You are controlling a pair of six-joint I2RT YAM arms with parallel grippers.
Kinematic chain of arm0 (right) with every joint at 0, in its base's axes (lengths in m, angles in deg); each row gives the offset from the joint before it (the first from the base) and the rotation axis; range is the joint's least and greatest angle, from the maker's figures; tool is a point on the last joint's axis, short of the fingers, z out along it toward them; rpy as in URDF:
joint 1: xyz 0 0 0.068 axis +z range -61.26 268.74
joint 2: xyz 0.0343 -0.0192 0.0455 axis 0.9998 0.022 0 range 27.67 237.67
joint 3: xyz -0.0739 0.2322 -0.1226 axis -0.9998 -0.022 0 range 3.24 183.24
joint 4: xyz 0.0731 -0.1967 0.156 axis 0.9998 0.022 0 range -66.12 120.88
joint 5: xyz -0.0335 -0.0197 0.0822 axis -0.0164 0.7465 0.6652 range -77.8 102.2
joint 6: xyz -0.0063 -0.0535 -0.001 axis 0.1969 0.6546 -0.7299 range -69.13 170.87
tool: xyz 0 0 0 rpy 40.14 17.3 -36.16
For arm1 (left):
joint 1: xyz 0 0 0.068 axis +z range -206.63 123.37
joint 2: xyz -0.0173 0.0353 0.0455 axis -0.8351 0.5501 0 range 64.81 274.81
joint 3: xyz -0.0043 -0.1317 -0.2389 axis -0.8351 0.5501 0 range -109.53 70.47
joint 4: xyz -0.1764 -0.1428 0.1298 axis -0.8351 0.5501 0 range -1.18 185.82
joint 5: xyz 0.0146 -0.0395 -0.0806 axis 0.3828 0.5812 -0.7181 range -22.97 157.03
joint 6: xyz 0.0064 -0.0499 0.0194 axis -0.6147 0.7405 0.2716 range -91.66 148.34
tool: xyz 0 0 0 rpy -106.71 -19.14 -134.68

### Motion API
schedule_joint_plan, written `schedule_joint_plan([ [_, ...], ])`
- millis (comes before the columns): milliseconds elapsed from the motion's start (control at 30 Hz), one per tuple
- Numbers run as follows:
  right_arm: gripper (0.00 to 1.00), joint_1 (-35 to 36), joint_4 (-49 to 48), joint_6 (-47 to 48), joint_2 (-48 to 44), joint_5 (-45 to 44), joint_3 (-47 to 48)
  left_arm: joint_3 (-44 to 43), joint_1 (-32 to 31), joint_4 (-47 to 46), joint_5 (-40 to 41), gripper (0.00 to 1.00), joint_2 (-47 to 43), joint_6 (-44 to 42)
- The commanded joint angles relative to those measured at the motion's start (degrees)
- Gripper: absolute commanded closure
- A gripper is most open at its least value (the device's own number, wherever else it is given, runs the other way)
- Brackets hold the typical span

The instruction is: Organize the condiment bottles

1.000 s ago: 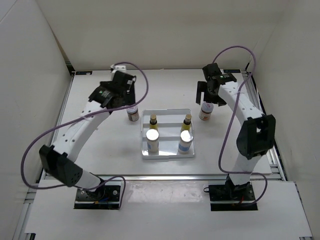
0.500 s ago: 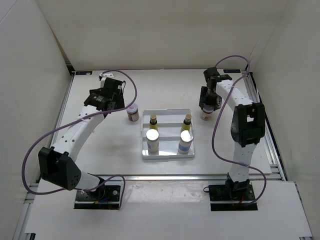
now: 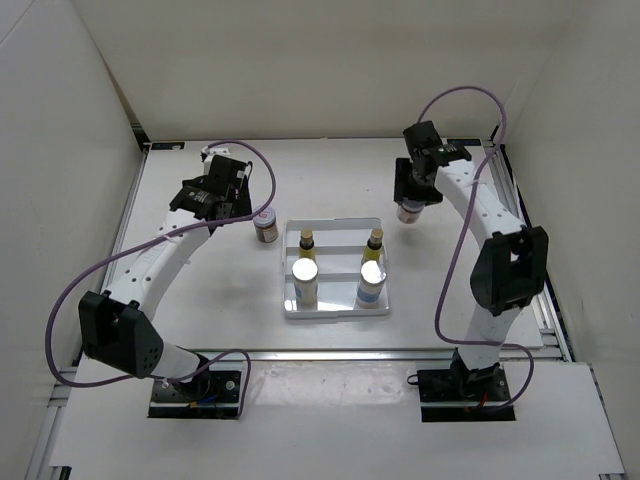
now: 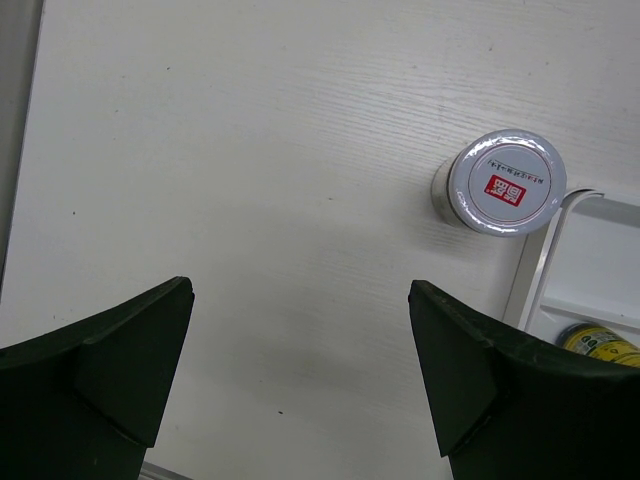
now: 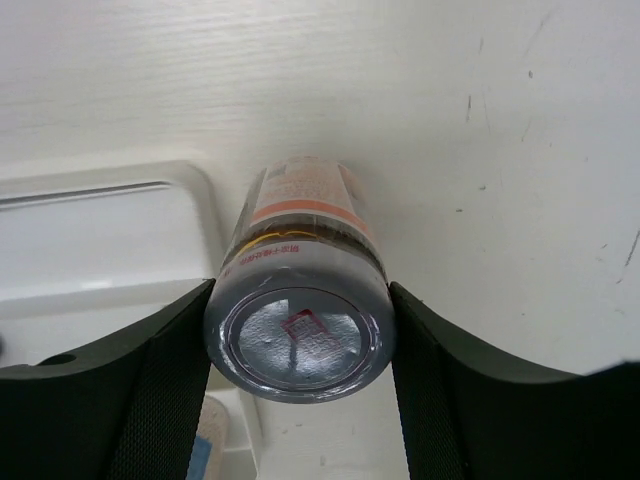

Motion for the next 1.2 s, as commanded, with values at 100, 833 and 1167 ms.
schedule_joint_plan([
  [100, 0.85, 4.8, -0.1, 5.0, -5.5, 3.0, 9.2, -1.3, 0.0, -1.1, -1.3, 0.0, 0.0, 0.6],
  [833, 0.86, 10.3, -3.2, 7.5, 9.3, 12.0, 7.6, -1.9, 0.0, -1.1, -0.8, 0.0, 0.5, 0.0],
  [1167, 0.79, 10.3, -1.9, 6.4, 12.5, 10.8, 7.0, -1.9, 0.0, -1.1, -2.4, 0.0, 1.0, -0.5],
])
